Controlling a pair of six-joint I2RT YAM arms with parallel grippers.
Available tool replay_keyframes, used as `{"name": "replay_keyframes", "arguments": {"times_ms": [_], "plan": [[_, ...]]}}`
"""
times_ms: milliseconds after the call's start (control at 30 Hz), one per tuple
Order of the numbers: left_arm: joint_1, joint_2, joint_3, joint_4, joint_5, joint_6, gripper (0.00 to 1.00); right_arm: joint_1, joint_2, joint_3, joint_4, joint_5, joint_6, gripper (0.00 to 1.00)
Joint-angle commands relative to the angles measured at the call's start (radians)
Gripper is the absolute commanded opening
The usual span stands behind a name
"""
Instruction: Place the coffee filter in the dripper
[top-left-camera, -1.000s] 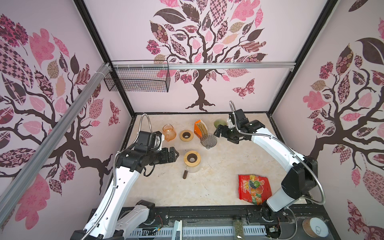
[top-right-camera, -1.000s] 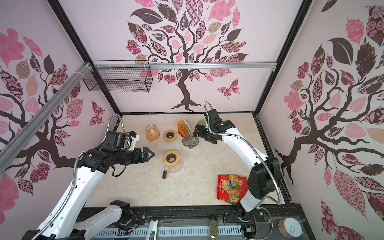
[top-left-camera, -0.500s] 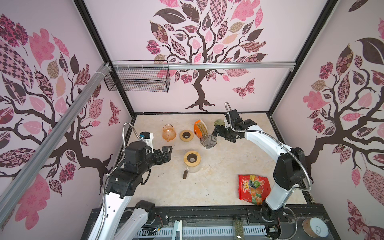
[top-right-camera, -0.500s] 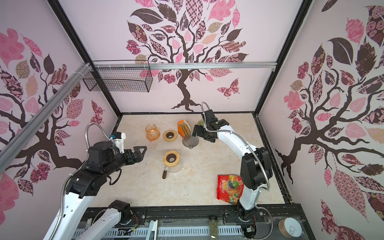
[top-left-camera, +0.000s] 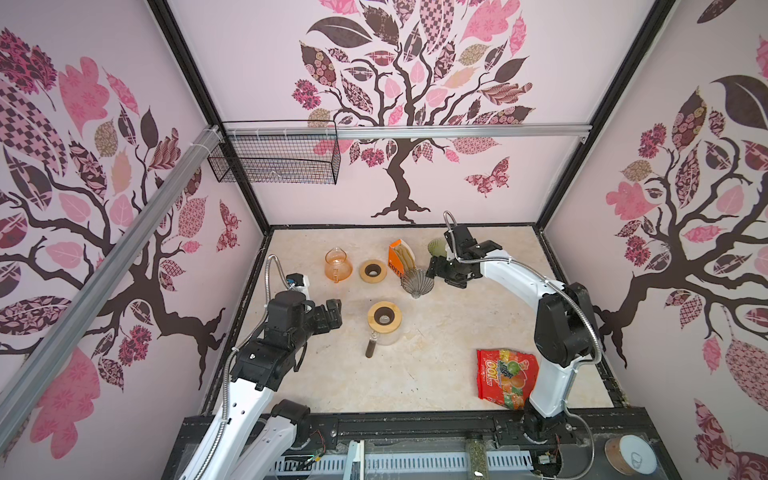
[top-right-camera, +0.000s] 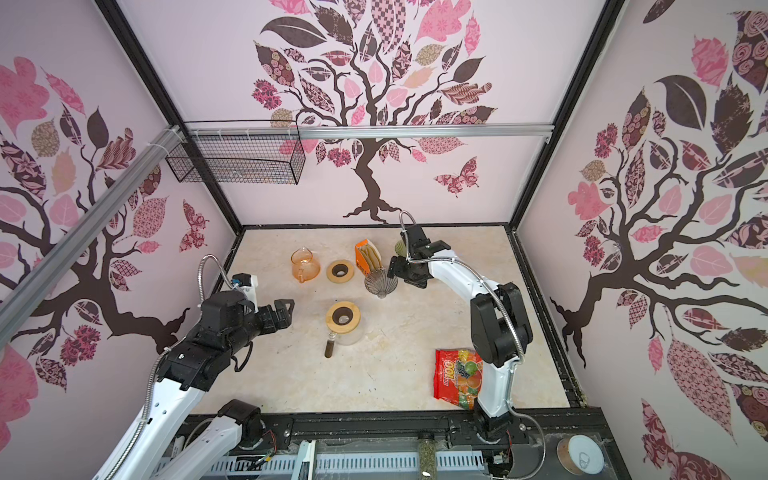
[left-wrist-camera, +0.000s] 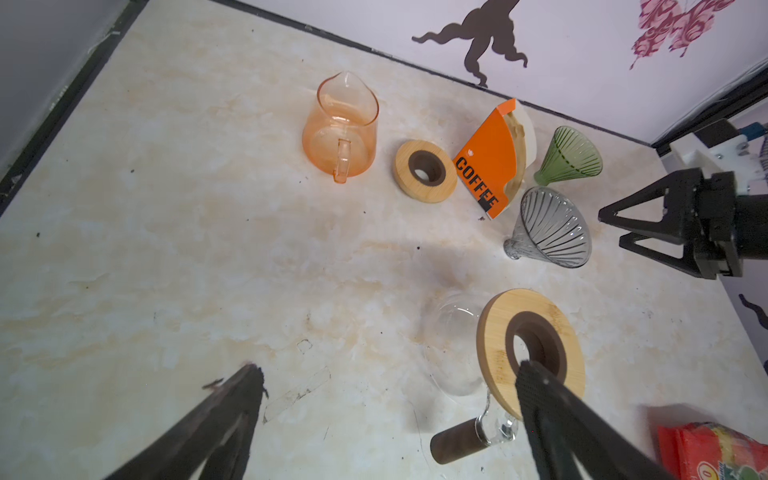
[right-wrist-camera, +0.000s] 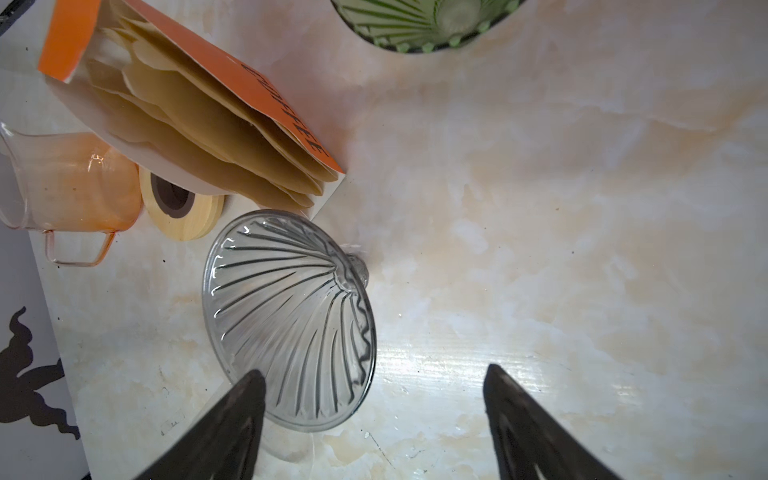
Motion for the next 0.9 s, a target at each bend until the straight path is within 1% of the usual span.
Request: {"name": "replay_keyframes", "arguments": {"times_ms": [0,133,267,333,500,733,867], "plan": [[-0.002,-0.049,-0.049,0.039,0.029,-0.002,0.98,0.000,0.039,0.007,-0.018,-0.037,-0.010,0.76],[-0.002,-0.057,-0.076,0.097,0.137,0.011,0.98,0.000,0.050,-0.002,-0.003,-0.056,-0.010,0.65],[-0.002,-0.031,-0.117,0.169,0.247,0.000,0.98,-0.001,0.070,0.005,0.005,-0.067,-0.006,0.53],[-0.002,-0.016,-0.115,0.178,0.294,0.013,0.98,0.000,0.085,0.010,0.001,-0.072,-0.002,0.49],[-0.002,-0.028,-0.109,0.162,0.237,0.008,0.98,0.000,0.102,0.011,0.009,-0.082,0.005,0.45],[-0.002,-0.025,-0.105,0.164,0.245,0.005,0.98,0.002,0.110,0.004,0.013,-0.100,0.012,0.31],[-0.002,-0.022,-0.104,0.163,0.245,0.002,0.98,0.004,0.114,0.002,0.017,-0.104,0.020,0.27]]}}
